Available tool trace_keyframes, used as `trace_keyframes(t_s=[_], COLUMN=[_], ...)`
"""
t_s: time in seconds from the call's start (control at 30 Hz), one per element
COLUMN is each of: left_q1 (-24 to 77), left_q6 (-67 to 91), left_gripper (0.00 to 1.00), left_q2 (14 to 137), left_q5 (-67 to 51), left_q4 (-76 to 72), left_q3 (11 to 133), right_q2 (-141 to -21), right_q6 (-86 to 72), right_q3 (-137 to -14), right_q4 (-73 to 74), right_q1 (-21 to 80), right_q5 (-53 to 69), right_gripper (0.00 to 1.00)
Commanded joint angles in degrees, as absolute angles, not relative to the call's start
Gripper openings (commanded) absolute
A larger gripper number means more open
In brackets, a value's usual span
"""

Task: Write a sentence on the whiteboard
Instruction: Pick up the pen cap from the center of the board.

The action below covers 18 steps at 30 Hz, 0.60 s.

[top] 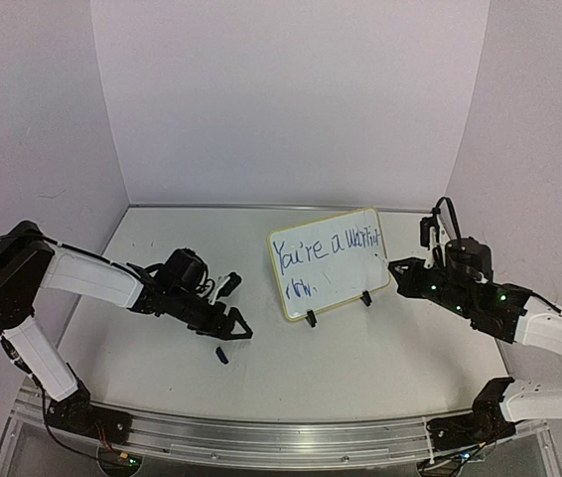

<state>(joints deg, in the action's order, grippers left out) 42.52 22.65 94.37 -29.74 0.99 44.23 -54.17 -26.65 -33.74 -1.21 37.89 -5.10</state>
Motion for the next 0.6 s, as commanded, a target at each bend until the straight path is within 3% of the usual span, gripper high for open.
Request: trace_keyframes(t_s=[0.0,0.57], left_q1=[43.9,46.0], left_q6=[23.3,24.9], left_gripper=[0.78,0.77], left_q2=[92.3,89.2], left_q5=[-29.6,-27.2], left_q4=[3.4,11.3], left_q3=[43.7,40.6], right_q2=[-53.7,-53.7], right_q6=[-27.3,-28.0], right_q3=[-33.7,-33.4], right_q4=[-1.1,-1.1], right_q1=[37.6,37.6], right_q5=[-5.4,-5.5], right_gripper=[0.00,0.00])
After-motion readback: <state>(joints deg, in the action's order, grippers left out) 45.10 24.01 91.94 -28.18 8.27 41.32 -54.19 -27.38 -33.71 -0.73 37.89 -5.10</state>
